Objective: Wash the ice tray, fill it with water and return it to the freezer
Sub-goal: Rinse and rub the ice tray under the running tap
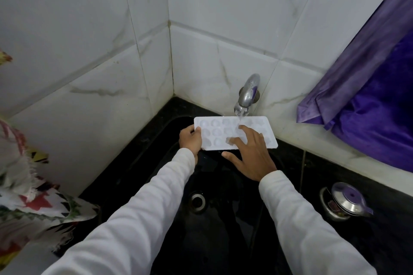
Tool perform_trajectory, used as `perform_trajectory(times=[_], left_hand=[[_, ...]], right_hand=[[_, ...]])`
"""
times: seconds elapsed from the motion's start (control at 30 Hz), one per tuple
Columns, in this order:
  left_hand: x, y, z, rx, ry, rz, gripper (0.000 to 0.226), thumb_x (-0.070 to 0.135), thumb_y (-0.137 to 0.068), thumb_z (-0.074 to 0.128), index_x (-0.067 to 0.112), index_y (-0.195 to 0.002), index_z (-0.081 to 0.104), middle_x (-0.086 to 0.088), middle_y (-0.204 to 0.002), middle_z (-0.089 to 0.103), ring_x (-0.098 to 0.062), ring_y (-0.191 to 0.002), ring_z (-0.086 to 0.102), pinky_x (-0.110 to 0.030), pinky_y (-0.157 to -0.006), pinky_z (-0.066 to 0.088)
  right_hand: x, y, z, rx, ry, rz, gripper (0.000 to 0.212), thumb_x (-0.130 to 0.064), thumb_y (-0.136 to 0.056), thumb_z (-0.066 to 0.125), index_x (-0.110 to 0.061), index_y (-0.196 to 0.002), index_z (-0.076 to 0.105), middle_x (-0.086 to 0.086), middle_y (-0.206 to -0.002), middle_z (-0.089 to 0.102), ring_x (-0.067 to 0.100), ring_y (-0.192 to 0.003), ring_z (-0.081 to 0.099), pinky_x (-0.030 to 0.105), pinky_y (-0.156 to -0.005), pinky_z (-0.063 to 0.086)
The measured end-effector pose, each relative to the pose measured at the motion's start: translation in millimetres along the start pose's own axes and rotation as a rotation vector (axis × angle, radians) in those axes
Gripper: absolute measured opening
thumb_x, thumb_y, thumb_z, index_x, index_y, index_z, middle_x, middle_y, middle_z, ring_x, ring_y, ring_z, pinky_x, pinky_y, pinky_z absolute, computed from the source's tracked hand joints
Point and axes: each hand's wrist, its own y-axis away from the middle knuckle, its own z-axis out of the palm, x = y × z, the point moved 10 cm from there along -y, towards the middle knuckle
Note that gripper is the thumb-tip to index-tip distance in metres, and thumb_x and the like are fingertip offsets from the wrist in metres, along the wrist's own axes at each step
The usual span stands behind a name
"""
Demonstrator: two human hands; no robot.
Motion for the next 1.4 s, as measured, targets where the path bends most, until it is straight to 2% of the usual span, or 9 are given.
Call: perform_trajectory(times=[0.33, 0.43, 0.57, 0.73, 0.87, 1.1, 1.23, 1.33, 1.4], left_hand=[[1.4, 4.0, -4.2, 0.0, -0.019, 0.013, 0.021, 0.015, -0.101, 0.046, 0.016, -0.104, 0.067, -0.009, -0.108, 0.07, -0.025, -0.099, 0.067, -0.043, -0.091, 0.057], [-2.7, 5.3, -11.1, 0.008, -0.048, 0.019, 0.023, 0.016, -0.1, 0.047, 0.015, -0.109, 0.068, -0.008, -0.107, 0.07, -0.025, -0.099, 0.067, -0.043, -0.092, 0.056], [-11.9, 10.4, -24.3, 0.006, -0.08, 0.025, 0.021, 0.014, -0.101, 0.046, 0.018, -0.1, 0.067, -0.007, -0.103, 0.07, -0.025, -0.097, 0.067, -0.037, -0.086, 0.057], [-31.3, 17.2, -35.6, -0.021, -0.125, 0.008, 0.025, 0.017, -0.1, 0.048, 0.012, -0.116, 0.067, -0.007, -0.107, 0.07, -0.024, -0.098, 0.067, -0.034, -0.081, 0.055], [-40.5, 30.5, -37.0, -0.088, -0.115, 0.016, 0.023, 0.015, -0.1, 0.049, 0.013, -0.116, 0.065, -0.009, -0.104, 0.072, -0.025, -0.097, 0.069, -0.042, -0.089, 0.057], [-37.8, 40.2, -50.8, -0.13, -0.37, 0.185, 0.021, 0.01, -0.096, 0.053, 0.013, -0.115, 0.062, -0.002, -0.105, 0.069, -0.019, -0.099, 0.066, -0.036, -0.088, 0.054], [-19.8, 47.2, -54.2, -0.153, -0.371, 0.296, 0.021, -0.001, -0.092, 0.059, 0.01, -0.109, 0.063, 0.0, -0.1, 0.072, -0.006, -0.091, 0.068, -0.015, -0.078, 0.053], [0.3, 51.8, -54.8, -0.152, -0.329, 0.385, 0.021, -0.006, -0.088, 0.064, 0.011, -0.099, 0.064, 0.005, -0.095, 0.073, 0.0, -0.088, 0.07, -0.014, -0.08, 0.053], [14.1, 56.0, -54.2, -0.142, -0.291, 0.436, 0.023, -0.008, -0.086, 0.066, 0.013, -0.093, 0.063, 0.006, -0.092, 0.072, 0.002, -0.087, 0.07, -0.013, -0.081, 0.052]], right_hand=[[0.1, 9.8, -3.0, -0.015, -0.147, 0.017, 0.051, -0.066, -0.088, 0.052, -0.026, -0.117, 0.064, 0.008, -0.153, 0.033, 0.027, -0.142, 0.025, 0.05, -0.115, 0.029], [21.0, 19.6, -20.4, 0.137, -0.294, 0.201, 0.04, -0.052, -0.091, 0.06, -0.022, -0.117, 0.062, 0.0, -0.148, 0.035, 0.018, -0.138, 0.029, 0.032, -0.112, 0.027], [72.9, 55.1, -37.9, 0.39, -0.263, 0.509, 0.062, -0.051, -0.09, 0.052, -0.004, -0.13, 0.056, 0.018, -0.142, 0.041, 0.035, -0.133, 0.036, 0.03, -0.112, 0.024], [110.9, 96.8, 19.7, 0.075, -0.726, 0.949, 0.055, -0.035, -0.096, 0.061, -0.008, -0.142, 0.049, 0.01, -0.135, 0.058, 0.029, -0.119, 0.059, 0.039, -0.104, 0.046], [104.0, 108.5, 31.9, 0.01, -0.704, 0.862, 0.026, -0.031, -0.099, 0.057, -0.018, -0.119, 0.067, 0.002, -0.109, 0.069, 0.022, -0.102, 0.065, 0.031, -0.087, 0.048], [93.2, 126.2, 30.7, 0.128, -0.732, 0.865, 0.014, -0.018, -0.093, 0.068, -0.014, -0.105, 0.063, 0.0, -0.094, 0.068, 0.02, -0.09, 0.066, 0.029, -0.08, 0.048], [88.1, 125.5, 13.6, 0.212, -0.678, 0.822, 0.013, -0.011, -0.089, 0.072, -0.016, -0.094, 0.061, -0.013, -0.082, 0.064, 0.008, -0.081, 0.063, 0.027, -0.08, 0.048], [84.0, 119.9, -5.1, 0.253, -0.606, 0.763, 0.019, -0.009, -0.085, 0.075, -0.016, -0.082, 0.058, -0.01, -0.075, 0.063, 0.006, -0.073, 0.061, 0.012, -0.069, 0.042], [81.5, 114.5, -18.6, 0.287, -0.573, 0.721, 0.021, -0.009, -0.084, 0.077, -0.015, -0.079, 0.058, -0.006, -0.073, 0.065, 0.01, -0.071, 0.063, 0.012, -0.066, 0.042]])
